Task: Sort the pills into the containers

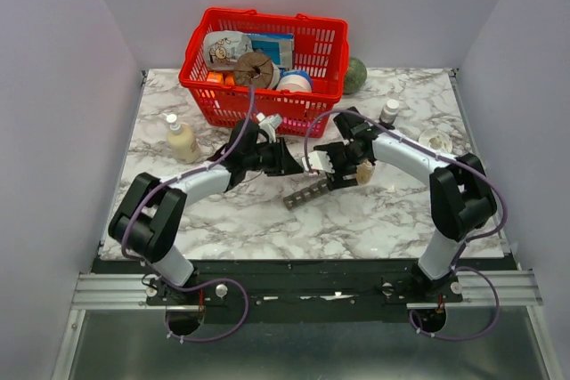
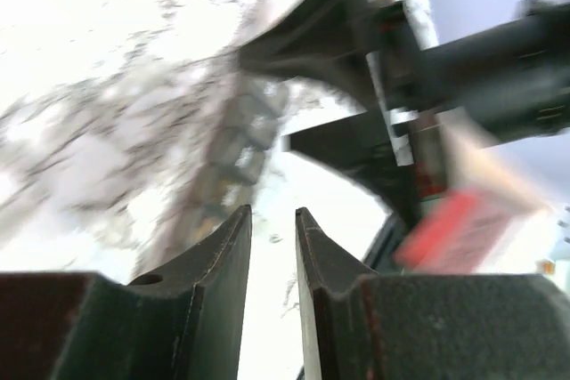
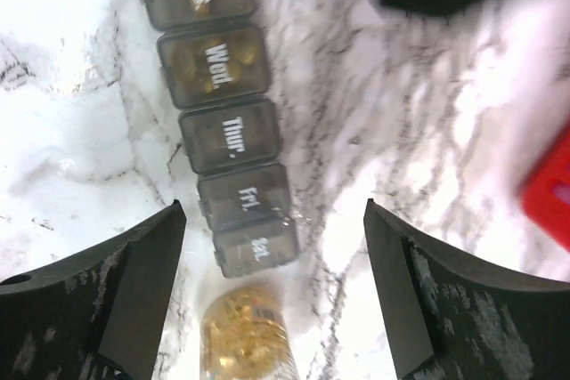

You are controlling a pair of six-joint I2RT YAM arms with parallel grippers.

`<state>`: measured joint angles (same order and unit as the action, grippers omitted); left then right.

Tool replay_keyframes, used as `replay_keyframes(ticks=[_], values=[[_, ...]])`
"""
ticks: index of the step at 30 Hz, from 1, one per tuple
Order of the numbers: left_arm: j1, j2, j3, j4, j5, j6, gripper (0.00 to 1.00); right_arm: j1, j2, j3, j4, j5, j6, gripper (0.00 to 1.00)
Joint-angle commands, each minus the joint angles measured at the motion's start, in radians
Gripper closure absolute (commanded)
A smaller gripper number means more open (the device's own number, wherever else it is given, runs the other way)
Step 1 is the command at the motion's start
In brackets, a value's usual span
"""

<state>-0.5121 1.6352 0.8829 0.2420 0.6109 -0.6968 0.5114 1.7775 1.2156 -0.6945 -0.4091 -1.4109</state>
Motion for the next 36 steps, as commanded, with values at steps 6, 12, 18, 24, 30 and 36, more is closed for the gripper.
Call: replay_keyframes(ticks=[6, 12, 18, 24, 30, 36], values=[[0.084, -0.394, -0.216, -0.153, -0.347, 0.186, 0.60, 0.076, -0.082, 0.094, -0.120, -0.204, 0.239, 0.34], [0.095, -0.541, -0.269, -0.237, -0.299, 0.269, 0.47, 0.148, -0.013, 0.087, -0.091, -0.171, 0.326, 0.64], [-0.023, -0.431, -0.294, -0.155, -0.255, 0.325, 0.44, 0.148, 0.020, 0.101, -0.083, -0.134, 0.343, 0.64], [-0.146, -0.446, -0.429, 0.014, -0.375, 0.468, 0.32, 0.139, 0.031, 0.119, -0.094, -0.163, 0.397, 0.64], [-0.187, -0.377, -0.438, 0.099, -0.408, 0.536, 0.32, 0.090, 0.048, 0.140, -0.100, -0.229, 0.489, 0.67], [-0.207, -0.318, -0.384, 0.102, -0.433, 0.628, 0.31, 0.000, 0.056, 0.156, -0.111, -0.353, 0.624, 0.73]])
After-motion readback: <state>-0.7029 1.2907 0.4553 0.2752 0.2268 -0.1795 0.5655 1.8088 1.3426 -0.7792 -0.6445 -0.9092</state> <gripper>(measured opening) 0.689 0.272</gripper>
